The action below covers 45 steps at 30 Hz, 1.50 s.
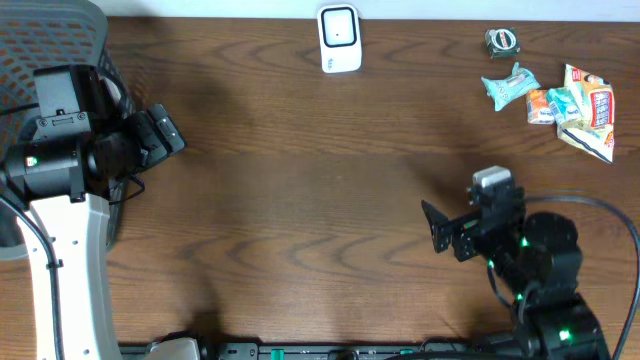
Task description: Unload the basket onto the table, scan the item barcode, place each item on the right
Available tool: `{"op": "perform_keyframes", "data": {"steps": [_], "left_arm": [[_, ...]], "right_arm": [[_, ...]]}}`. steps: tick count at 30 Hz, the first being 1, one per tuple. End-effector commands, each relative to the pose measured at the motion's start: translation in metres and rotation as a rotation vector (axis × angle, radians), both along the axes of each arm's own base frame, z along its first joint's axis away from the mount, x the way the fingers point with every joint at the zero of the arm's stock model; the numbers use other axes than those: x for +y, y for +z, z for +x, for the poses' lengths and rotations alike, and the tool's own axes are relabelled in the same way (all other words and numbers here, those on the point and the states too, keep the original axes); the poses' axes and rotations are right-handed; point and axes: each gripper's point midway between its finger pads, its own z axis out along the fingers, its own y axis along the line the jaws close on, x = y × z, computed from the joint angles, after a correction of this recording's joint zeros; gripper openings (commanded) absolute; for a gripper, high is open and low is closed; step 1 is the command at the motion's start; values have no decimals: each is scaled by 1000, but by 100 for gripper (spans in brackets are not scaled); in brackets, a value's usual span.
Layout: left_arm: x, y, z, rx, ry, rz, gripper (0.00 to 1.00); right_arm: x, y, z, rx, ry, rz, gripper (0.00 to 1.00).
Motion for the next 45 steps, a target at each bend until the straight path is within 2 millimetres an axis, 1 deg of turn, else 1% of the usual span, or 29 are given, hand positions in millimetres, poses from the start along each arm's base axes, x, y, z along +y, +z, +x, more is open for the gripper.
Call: {"op": "perform_keyframes", "data": {"steps": [1, 10, 13, 20, 26, 36, 45], "left_arm": [[1, 7, 2, -17, 2, -2, 97], [1, 7, 2, -17, 2, -2, 98], [1, 7, 2, -17, 3, -2, 98], [1, 7, 2, -17, 3, -2, 98], [1, 7, 2, -17, 3, -2, 97], [1, 7, 2, -17, 3, -2, 98], [1, 7, 2, -17, 2, -2, 98]], "right_arm": [[-4, -12, -3, -55, 2, -18, 99], [-1, -27, -3, -92, 18, -6, 99], [-1, -25, -4, -141, 17, 1, 99], [-4, -19, -16, -284, 18, 9, 99], [-5, -11, -21, -402, 15, 29, 99], [-5, -15, -20, -511, 13, 48, 99], [-7, -19, -16, -552, -4, 51, 99]]}}
